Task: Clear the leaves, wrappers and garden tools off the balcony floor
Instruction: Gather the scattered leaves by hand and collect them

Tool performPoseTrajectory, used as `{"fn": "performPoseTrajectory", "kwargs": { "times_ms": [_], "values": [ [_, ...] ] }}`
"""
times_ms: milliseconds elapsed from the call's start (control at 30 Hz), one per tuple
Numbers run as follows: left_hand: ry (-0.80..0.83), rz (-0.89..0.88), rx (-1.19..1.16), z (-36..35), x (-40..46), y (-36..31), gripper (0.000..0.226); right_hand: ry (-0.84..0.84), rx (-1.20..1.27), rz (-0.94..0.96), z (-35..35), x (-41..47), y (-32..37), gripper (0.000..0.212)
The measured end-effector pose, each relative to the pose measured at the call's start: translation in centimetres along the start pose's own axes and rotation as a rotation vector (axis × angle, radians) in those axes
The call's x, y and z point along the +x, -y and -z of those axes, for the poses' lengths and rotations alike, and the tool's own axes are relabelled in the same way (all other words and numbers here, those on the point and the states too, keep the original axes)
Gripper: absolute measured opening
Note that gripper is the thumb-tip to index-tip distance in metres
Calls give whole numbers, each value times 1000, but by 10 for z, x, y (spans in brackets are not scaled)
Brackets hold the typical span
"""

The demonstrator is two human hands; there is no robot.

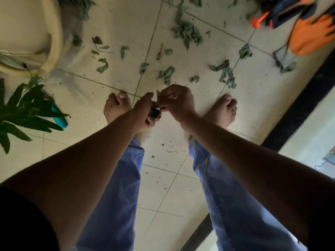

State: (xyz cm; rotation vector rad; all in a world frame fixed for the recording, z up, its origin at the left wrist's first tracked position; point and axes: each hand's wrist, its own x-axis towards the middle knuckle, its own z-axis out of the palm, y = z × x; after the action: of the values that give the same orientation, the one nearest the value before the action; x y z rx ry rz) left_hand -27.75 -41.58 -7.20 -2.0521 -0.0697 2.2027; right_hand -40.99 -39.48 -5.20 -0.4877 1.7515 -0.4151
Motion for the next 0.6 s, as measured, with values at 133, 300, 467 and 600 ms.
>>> {"fn": "performPoseTrajectory", "kwargs": {
  "times_ms": [133, 300, 467, 600],
  "values": [
    [-24, -83, -63, 28, 3, 6, 32, 121, -459, 247, -35, -24, 3, 13],
    [25, 12, -137, 50, 4, 23, 35, 78, -471, 297, -39, -13, 1, 33],
    [-10, 27, -117, 68, 1, 39, 36, -107, -1087, 523, -22, 39, -7, 62],
    [-116, -86, -13, 75, 1, 41, 27, -27, -1334, 562, -20, 67, 0, 68]
  ]
}}
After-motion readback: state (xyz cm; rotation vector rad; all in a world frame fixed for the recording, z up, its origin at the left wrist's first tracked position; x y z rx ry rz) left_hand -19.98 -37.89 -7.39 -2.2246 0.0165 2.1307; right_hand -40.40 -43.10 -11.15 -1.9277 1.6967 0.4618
